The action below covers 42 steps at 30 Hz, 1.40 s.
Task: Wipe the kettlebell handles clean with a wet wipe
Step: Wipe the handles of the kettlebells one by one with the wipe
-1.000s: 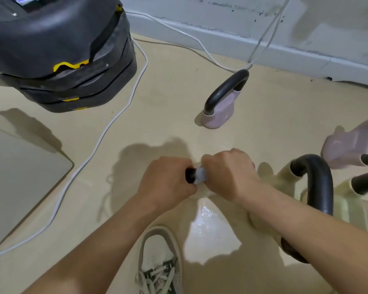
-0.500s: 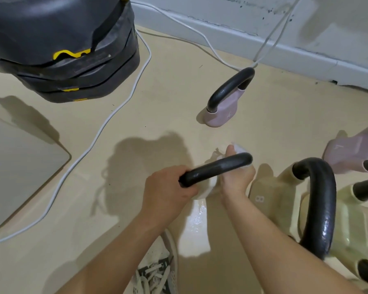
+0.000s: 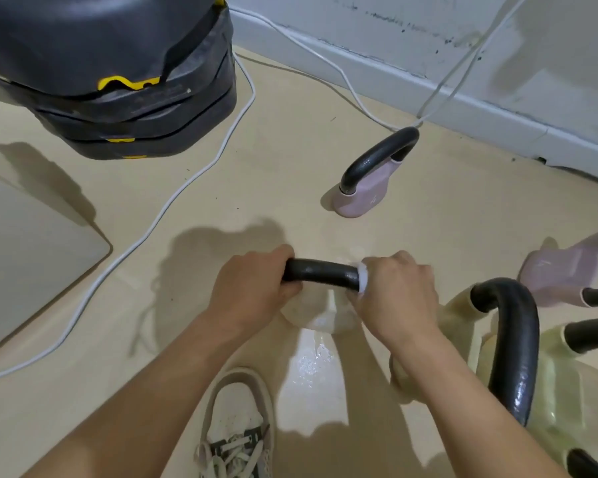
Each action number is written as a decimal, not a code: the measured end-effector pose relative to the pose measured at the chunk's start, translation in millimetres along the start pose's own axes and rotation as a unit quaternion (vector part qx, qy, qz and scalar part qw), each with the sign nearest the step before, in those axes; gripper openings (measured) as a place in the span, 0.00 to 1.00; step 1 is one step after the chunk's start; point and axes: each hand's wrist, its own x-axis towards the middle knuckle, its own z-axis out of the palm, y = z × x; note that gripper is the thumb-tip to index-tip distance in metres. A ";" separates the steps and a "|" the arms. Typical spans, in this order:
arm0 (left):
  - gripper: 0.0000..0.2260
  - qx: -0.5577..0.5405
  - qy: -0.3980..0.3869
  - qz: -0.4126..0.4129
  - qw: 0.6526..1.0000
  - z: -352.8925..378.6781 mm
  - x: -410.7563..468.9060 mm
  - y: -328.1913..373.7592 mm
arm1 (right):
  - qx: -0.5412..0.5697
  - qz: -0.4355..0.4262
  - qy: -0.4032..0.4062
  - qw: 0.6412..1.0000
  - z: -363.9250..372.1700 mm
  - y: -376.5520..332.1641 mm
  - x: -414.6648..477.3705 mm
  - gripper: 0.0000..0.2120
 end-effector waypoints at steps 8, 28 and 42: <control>0.18 -0.090 -0.081 0.097 0.988 -15.0 26.8 -2.3 | 0.591 0.183 -0.341 0.708 6.3 -46.8 -2.0 0.07; 0.11 -0.698 -0.103 -0.314 0.636 6.7 -26.8 17.3 | 0.580 0.119 -0.202 0.780 2.4 -27.7 -23.2 0.18; 0.13 -0.690 0.129 -0.151 0.696 -27.9 -35.4 11.2 | 0.607 0.207 -0.055 0.766 -3.2 -35.3 -24.5 0.06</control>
